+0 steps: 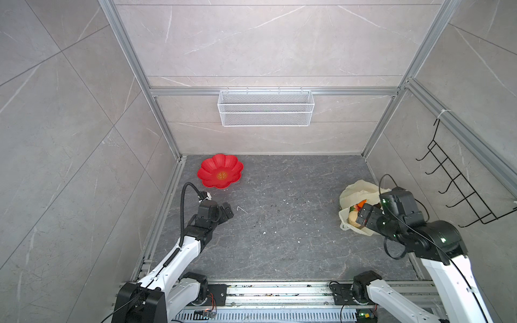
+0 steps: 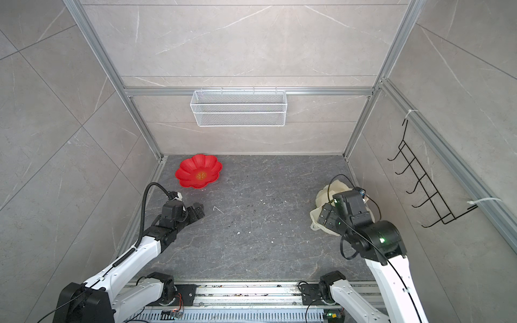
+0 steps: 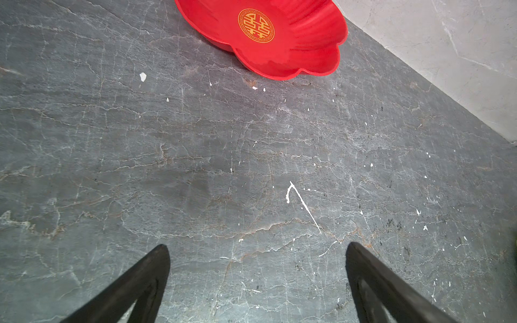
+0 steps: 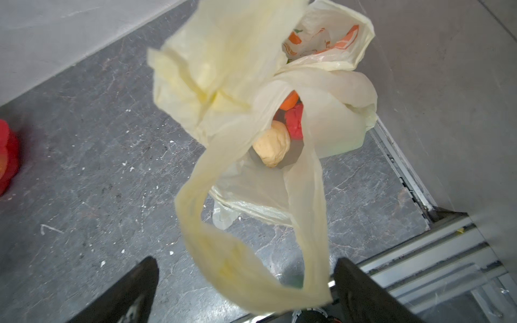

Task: Take the fake fruits out of the plastic bag

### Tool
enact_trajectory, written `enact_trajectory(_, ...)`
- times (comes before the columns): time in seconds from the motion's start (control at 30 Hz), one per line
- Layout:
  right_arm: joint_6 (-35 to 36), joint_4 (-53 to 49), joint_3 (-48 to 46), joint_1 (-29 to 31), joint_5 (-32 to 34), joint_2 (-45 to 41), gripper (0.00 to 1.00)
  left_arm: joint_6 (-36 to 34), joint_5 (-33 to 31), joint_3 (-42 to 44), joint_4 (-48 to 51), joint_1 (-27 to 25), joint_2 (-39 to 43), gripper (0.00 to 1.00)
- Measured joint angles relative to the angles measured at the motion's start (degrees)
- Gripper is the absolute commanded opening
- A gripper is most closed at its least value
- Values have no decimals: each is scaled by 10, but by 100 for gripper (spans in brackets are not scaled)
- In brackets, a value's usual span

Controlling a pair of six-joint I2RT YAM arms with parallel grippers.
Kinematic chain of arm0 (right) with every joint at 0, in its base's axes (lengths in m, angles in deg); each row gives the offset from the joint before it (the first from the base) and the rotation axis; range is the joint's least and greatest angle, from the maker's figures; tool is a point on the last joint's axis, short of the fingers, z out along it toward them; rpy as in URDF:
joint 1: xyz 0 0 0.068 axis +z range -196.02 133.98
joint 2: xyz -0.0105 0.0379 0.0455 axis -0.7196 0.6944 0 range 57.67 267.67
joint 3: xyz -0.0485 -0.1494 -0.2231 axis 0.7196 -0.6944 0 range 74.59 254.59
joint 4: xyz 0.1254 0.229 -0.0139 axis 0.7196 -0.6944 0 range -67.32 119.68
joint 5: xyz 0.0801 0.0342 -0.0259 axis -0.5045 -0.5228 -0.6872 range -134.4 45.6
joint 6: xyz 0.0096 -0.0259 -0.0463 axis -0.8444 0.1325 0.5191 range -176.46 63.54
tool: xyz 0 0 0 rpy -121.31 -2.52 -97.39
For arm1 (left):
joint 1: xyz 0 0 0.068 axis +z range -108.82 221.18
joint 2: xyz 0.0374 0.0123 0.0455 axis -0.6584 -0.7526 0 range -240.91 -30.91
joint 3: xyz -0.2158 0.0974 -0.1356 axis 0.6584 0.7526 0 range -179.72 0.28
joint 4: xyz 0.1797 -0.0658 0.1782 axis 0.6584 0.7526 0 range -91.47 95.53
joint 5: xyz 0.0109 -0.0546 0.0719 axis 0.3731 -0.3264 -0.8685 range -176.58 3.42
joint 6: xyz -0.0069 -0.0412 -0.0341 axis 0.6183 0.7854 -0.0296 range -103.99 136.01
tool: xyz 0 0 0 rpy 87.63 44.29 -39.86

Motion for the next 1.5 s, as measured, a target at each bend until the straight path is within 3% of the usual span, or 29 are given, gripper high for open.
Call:
enact_trajectory(0.13,-3,23,-21,-3,33,33,99,0,1,0,0,0,0,100)
enact_trajectory(0.23,-5,44,-49,-24,46,37,93,-1,11,0,-1,0,-2,100)
enact_trajectory(0.33,-6,61,-71,-49,56,35,62,-2,22,-4,0,0,-19,100)
enact_trajectory(0.43,-2,78,-89,-69,63,27,23,-2,40,-9,-5,-3,-40,100)
enact_trajectory(0.5,-4,86,-94,-79,71,16,15,-2,50,-19,-5,-16,-60,100)
enact_trajectory(0.63,-4,96,-99,-84,89,-20,15,-11,65,-87,-7,-106,-119,100)
enact_trajectory(0.8,2,105,-100,-84,94,-70,15,-47,110,-234,-55,-241,-222,100)
enact_trajectory(1.0,14,110,-104,-84,94,-101,15,-126,207,-401,-158,-360,-367,100)
enact_trajectory(1.23,29,122,-122,-84,85,-115,15,-208,276,-494,-210,-423,-472,100)
enact_trajectory(1.5,42,141,-127,-84,64,-127,15,-244,274,-619,-207,-442,-585,100)
